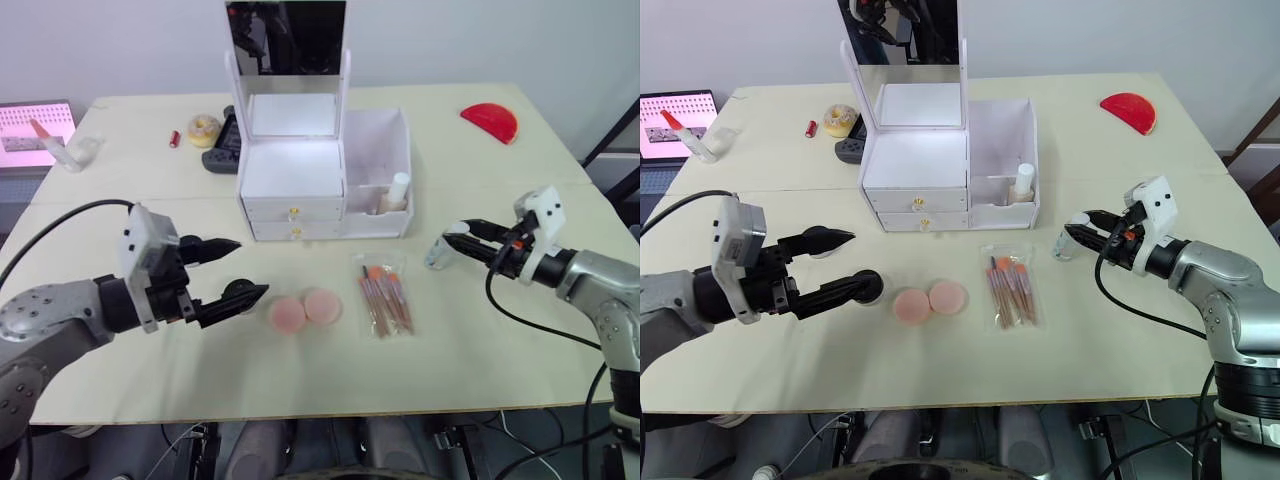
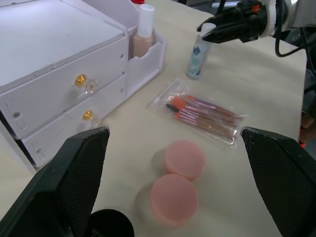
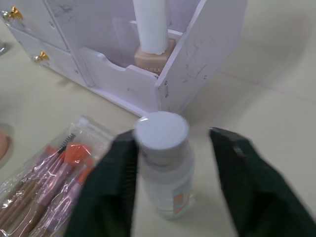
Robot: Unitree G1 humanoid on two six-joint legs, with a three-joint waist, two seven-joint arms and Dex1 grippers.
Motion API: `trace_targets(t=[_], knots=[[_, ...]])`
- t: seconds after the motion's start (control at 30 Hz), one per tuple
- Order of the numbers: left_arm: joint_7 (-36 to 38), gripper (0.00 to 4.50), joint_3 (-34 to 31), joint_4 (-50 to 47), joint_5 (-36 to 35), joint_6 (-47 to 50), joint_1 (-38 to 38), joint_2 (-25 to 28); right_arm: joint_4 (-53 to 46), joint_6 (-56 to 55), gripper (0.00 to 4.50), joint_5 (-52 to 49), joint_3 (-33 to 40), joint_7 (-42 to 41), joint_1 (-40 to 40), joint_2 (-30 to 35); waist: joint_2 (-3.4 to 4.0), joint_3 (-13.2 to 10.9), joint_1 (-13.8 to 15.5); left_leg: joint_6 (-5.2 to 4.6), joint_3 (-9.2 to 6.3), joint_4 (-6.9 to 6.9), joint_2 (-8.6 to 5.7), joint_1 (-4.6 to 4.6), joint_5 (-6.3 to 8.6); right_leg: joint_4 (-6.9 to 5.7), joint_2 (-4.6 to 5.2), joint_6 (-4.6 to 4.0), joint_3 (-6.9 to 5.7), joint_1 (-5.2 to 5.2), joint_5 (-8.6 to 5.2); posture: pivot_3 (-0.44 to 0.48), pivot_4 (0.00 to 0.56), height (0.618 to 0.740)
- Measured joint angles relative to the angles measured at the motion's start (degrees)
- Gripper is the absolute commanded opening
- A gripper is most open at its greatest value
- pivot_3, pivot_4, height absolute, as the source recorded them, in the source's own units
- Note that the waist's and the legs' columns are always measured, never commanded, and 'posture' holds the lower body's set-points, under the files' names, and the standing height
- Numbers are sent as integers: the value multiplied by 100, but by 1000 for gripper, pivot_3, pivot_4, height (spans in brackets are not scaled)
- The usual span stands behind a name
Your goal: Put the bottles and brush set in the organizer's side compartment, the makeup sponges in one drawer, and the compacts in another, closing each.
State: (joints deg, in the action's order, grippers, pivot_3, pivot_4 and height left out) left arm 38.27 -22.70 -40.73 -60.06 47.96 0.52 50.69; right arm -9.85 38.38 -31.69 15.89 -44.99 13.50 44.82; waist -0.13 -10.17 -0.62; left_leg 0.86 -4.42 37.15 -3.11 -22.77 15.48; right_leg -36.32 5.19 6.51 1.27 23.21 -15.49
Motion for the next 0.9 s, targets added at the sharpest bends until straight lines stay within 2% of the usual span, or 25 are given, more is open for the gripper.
trace_targets(t=[0.37,0.53,0.63,0.7,0.8,0.9], knots=[[-100,4500,4,0,-60,13,-32,0,-5,10,697,-34,-35,-32,29,-5,0,0,-1,1,0,0,0,7,-1,-2,-3,0,0,-5,0,0,150,740],[-98,4500,60,2,-53,12,-56,0,-306,252,697,-226,-118,-137,406,133,0,0,-7,2,2,0,1,12,-1,-7,-5,-1,3,-5,0,0,150,740],[-81,4500,78,17,-33,4,-88,0,-659,704,697,-589,-251,-347,890,413,1,0,-9,2,1,0,2,13,-1,-8,-5,-1,2,-5,0,0,150,740],[-66,4500,113,39,-7,-7,-66,0,-928,1027,697,-929,-431,-430,1487,437,0,-1,-27,2,1,0,7,15,-1,-7,-5,-4,3,-5,2,0,150,740],[-61,4500,142,76,22,-19,-6,-2,-1046,1268,697,-1199,-685,-358,2237,214,-2,0,-9,2,-3,0,10,17,-1,-7,-8,-5,1,-9,3,0,150,740],[-76,4500,167,108,31,-27,72,-14,-649,1360,697,-1063,-1078,-89,2926,-172,-2,-1,-5,6,0,3,6,15,-3,-6,-8,-8,2,-6,4,0,150,740]])
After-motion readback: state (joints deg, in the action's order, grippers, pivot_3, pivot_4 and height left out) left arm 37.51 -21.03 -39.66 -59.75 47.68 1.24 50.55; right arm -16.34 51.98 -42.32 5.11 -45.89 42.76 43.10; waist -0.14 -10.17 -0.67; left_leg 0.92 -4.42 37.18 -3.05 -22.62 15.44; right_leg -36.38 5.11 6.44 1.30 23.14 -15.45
